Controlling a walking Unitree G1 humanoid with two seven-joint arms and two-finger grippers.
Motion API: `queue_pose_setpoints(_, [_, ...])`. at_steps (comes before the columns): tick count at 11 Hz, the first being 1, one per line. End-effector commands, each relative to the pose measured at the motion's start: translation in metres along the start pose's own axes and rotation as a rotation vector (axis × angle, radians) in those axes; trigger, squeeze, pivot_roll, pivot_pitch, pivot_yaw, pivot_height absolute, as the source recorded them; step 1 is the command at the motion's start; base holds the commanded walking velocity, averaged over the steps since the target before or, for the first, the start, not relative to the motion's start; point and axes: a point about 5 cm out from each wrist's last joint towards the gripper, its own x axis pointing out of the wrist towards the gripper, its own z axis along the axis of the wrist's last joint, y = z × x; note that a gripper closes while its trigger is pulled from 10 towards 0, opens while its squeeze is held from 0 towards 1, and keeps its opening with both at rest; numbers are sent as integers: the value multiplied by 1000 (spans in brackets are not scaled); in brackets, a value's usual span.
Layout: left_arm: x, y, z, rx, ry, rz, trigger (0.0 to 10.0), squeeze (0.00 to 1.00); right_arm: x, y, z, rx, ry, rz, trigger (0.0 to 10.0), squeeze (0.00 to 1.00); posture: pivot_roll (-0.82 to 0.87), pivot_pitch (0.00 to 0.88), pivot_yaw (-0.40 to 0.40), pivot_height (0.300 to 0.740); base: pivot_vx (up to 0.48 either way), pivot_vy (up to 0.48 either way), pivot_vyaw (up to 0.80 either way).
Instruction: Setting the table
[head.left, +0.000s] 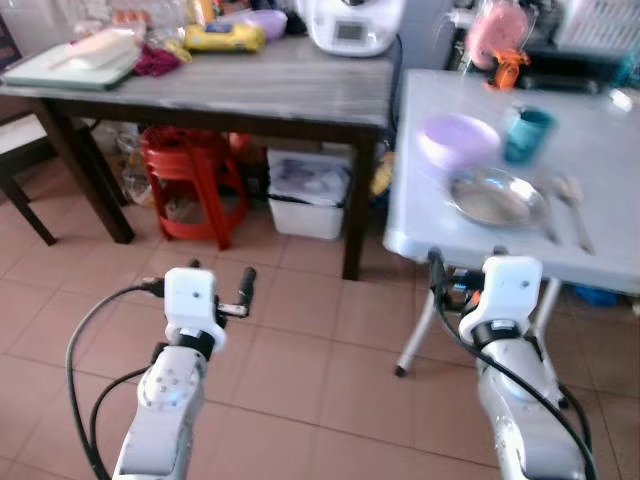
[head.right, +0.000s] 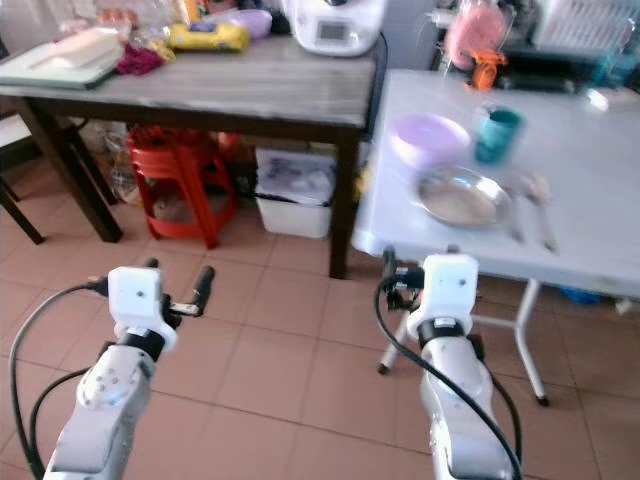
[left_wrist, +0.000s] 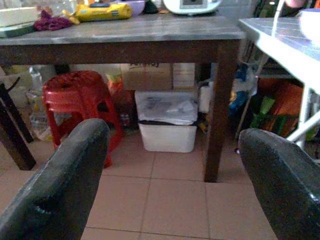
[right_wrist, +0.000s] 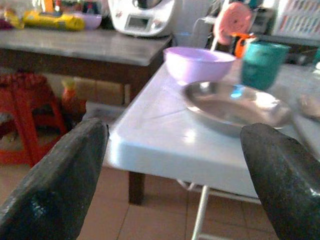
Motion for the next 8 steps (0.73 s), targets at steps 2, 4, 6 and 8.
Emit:
queue_pose_setpoints(2, [-6, -1, 0, -1, 4, -2, 10000, 0, -20, -11, 9, -30, -20, -48, 10000, 0, -35, 88, 23, 740, 0, -375, 0])
queue_pose_setpoints(4, [-11, 3, -3, 2, 19, 12, 10000, 0, -34, -9, 5, -48, -2, -44, 10000, 0, -43, 94, 27, 740, 0, -366, 0])
queue_pose_setpoints(6, [-8, 2, -2, 5, 20, 4, 10000, 0, -36, -10, 4, -69, 4, -42, 10000, 0, -51, 92, 31, 740, 0, -326, 0])
queue_pose_setpoints(8, [-5, -1, 3, -8, -4, -2, 10000, 0, -31, -12, 10, -83, -12, -45, 10000, 0, -48, 86, 27, 740, 0, -157, 0])
